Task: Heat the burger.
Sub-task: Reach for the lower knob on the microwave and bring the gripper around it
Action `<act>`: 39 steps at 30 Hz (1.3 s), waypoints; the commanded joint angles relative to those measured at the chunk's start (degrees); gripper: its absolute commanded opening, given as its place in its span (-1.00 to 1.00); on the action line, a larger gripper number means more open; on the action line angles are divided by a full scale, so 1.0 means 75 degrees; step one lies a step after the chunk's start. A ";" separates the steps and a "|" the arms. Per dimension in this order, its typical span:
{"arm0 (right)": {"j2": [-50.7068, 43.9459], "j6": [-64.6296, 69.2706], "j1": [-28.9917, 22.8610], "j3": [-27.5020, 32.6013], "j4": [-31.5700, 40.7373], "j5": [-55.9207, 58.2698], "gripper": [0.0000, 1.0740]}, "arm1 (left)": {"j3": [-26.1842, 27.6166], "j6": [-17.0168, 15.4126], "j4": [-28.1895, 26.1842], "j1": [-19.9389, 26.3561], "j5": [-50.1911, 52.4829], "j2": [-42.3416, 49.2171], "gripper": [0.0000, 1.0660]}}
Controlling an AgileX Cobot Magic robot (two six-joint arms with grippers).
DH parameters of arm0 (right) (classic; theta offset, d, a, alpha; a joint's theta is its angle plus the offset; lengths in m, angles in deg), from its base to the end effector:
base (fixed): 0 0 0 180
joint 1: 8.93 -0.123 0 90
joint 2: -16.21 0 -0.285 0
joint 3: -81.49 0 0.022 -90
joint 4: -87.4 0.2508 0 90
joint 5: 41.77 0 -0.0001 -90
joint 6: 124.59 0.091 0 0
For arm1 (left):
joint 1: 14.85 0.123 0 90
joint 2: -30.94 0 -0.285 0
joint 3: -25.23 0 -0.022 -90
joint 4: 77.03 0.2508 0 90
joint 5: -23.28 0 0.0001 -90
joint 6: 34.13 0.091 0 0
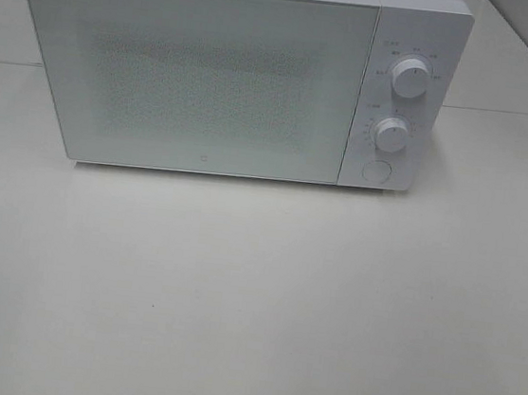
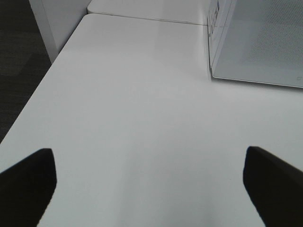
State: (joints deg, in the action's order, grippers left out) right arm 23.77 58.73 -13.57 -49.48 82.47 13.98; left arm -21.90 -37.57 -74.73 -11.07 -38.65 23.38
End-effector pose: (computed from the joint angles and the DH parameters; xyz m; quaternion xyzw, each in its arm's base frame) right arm -0.0008 -0.0066 0.2825 -0.0099 0.8299 -0.0043 0.5579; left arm -0.0095 0.0026 0.2826 -0.0548 0.8490 0.0216 0.5252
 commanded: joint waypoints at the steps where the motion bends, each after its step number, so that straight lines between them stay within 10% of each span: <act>1: -0.0229 -0.0023 0.0023 0.0008 0.0023 -0.0122 0.41 | -0.0023 0.0008 -0.0023 0.0015 0.0130 0.0122 0.88; 39: -0.0222 0.0008 0.0023 -0.0168 0.0015 -0.0420 0.41 | -0.0076 0.0749 -0.0573 0.0015 0.0076 0.0107 0.88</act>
State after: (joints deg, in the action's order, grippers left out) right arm 23.77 58.73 -13.57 -49.88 82.47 12.89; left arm -22.36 -32.13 -78.46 -11.07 -38.54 23.38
